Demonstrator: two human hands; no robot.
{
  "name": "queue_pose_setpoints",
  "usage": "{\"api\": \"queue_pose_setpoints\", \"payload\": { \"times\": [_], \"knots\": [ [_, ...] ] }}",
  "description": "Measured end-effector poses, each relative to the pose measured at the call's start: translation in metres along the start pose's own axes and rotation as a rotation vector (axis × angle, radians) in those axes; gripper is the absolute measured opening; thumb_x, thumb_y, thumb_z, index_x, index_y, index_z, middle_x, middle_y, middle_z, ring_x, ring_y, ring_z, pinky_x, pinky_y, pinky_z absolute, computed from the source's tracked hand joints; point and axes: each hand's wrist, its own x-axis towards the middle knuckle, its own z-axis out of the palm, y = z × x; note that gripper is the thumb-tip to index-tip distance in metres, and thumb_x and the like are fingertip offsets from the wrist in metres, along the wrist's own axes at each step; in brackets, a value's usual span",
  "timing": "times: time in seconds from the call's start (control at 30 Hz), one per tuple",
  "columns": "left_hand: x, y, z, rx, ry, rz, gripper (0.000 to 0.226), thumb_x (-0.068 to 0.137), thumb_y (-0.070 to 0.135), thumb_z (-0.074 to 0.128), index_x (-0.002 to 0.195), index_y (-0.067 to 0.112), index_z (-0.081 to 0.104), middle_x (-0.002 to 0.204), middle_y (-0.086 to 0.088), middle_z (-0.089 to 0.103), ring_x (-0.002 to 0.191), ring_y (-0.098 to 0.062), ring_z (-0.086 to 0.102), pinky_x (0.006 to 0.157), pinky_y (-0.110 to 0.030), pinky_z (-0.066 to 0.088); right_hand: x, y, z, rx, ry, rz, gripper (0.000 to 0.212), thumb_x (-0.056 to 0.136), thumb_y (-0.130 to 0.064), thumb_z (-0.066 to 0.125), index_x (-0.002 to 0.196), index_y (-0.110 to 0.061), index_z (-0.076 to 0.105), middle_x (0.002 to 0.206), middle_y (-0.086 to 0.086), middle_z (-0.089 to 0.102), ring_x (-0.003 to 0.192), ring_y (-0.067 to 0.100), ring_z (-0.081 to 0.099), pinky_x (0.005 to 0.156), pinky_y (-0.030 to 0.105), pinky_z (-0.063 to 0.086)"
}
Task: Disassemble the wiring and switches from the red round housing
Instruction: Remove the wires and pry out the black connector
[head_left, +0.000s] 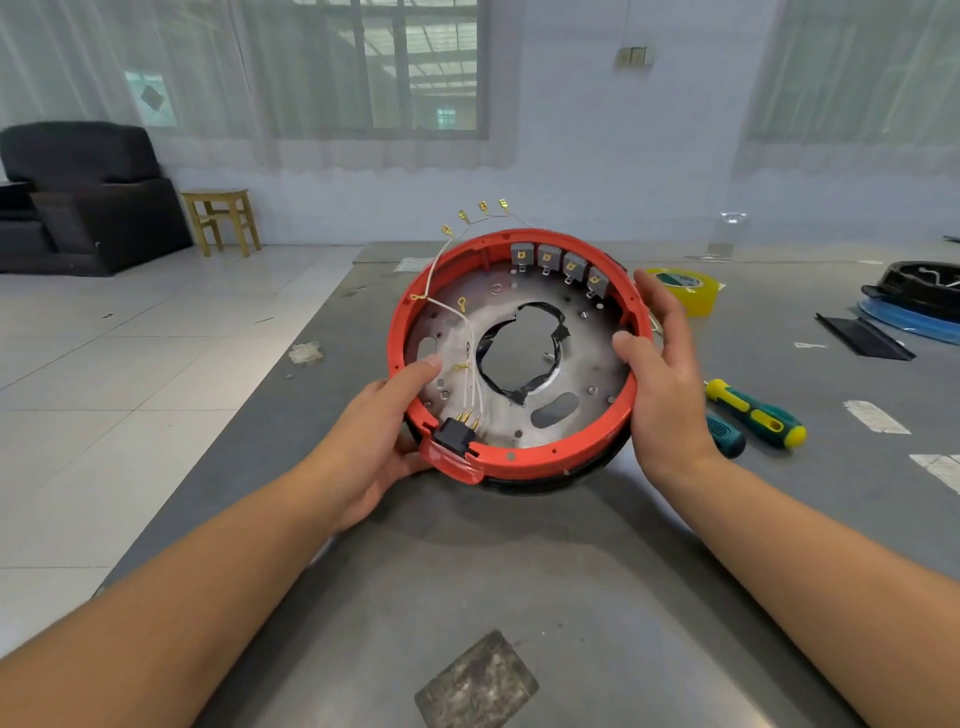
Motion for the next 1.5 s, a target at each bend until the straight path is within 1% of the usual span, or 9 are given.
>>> {"api": "queue_pose_setpoints", "payload": {
  "times": [0.13, 0.23, 0.37, 0.57, 0.83, 1.0, 1.17, 1.3, 1.5],
  "knots": [
    [0.003, -0.003, -0.002, -0.014, 0.082, -0.007, 0.037, 0.095, 0.040, 0.069, 0.061, 0.025, 0.068, 0.063, 0.001, 0.054, 0.057, -0.017, 0.056, 0.075, -0.047, 0.064, -0.002, 0.000, 0.006, -0.091, 0.040, 0.064, 0.071, 0.083, -0.065, 0.061, 0.148, -0.049, 0.038, 0.154, -0.019, 0.040, 0.131, -0.006, 0.049, 0.112, 0.034, 0.043],
    [0.004, -0.004, 0.000, -0.066, 0.171, 0.034, 0.022, 0.096, 0.036, 0.068, 0.096, 0.015, 0.064, 0.062, 0.001, 0.054, 0.051, -0.014, 0.052, 0.080, -0.053, 0.063, -0.007, 0.000, 0.012, -0.014, 0.044, 0.327, 0.110, 0.064, -0.083, 0.067, 0.156, -0.043, 0.021, 0.155, -0.011, 0.043, 0.136, 0.009, 0.051, 0.117, 0.045, 0.039],
    [0.004, -0.006, 0.002, -0.172, 0.218, 0.080, 0.041, 0.097, 0.035, 0.071, 0.125, 0.010, 0.056, 0.075, 0.003, 0.064, 0.066, -0.015, 0.066, 0.081, -0.056, 0.064, -0.025, 0.004, 0.025, 0.264, -0.127, 0.537, 0.103, 0.068, -0.058, 0.087, 0.151, -0.036, 0.031, 0.132, -0.003, 0.068, 0.116, 0.020, 0.069, 0.094, 0.048, 0.059],
    [0.004, -0.010, 0.004, -0.269, 0.126, 0.161, 0.030, 0.097, 0.027, 0.074, 0.110, 0.018, 0.049, 0.078, 0.004, 0.070, 0.073, -0.010, 0.075, 0.068, -0.045, 0.064, -0.035, 0.012, 0.035, 0.355, -0.228, 0.536, 0.069, 0.079, -0.010, 0.079, 0.136, -0.026, 0.045, 0.119, 0.010, 0.072, 0.101, 0.033, 0.074, 0.078, 0.047, 0.061],
    [0.012, -0.008, 0.035, -0.474, 0.211, 0.069, 0.068, 0.096, 0.031, 0.071, 0.153, 0.007, 0.045, 0.143, -0.020, 0.064, 0.124, -0.040, 0.068, 0.106, -0.068, 0.050, -0.020, 0.023, 0.043, 0.254, -0.173, 0.354, 0.077, 0.069, -0.004, 0.067, 0.135, -0.040, 0.049, 0.109, 0.006, 0.069, 0.086, 0.023, 0.068, 0.068, 0.036, 0.059],
    [0.024, -0.001, 0.048, -0.544, 0.233, 0.106, 0.062, 0.095, 0.061, 0.066, 0.123, 0.005, 0.069, 0.126, -0.010, 0.074, 0.118, -0.040, 0.071, 0.102, -0.060, 0.056, -0.008, 0.027, 0.051, 0.258, -0.100, 0.322, 0.073, 0.071, 0.001, 0.060, 0.127, -0.044, 0.055, 0.100, 0.000, 0.065, 0.088, 0.024, 0.061, 0.080, 0.047, 0.058],
    [0.028, -0.005, 0.036, -0.759, 0.270, 0.101, 0.078, 0.083, 0.090, 0.051, 0.078, 0.014, 0.067, 0.076, -0.002, 0.063, 0.059, -0.021, 0.061, 0.064, -0.031, 0.055, -0.005, 0.030, 0.051, 0.281, -0.078, 0.354, 0.076, 0.067, 0.002, 0.058, 0.130, -0.041, 0.056, 0.091, -0.003, 0.064, 0.079, 0.021, 0.058, 0.071, 0.040, 0.055],
    [0.030, -0.002, 0.036, -0.644, 0.291, 0.159, 0.060, 0.104, 0.065, 0.041, 0.111, 0.019, 0.079, 0.115, -0.003, 0.079, 0.107, -0.029, 0.077, 0.102, -0.047, 0.057, -0.007, 0.029, 0.051, 0.262, -0.135, 0.332, 0.076, 0.067, 0.001, 0.062, 0.129, -0.041, 0.055, 0.091, -0.002, 0.066, 0.078, 0.021, 0.062, 0.069, 0.037, 0.056],
    [0.023, 0.001, 0.029, -0.573, 0.246, 0.207, 0.070, 0.100, 0.077, 0.038, 0.128, 0.023, 0.074, 0.116, -0.002, 0.069, 0.129, -0.037, 0.053, 0.104, -0.043, 0.049, -0.008, 0.030, 0.046, 0.289, -0.122, 0.346, 0.074, 0.068, 0.002, 0.063, 0.133, -0.032, 0.055, 0.092, -0.001, 0.068, 0.079, 0.020, 0.065, 0.068, 0.035, 0.057]
  ]
}}
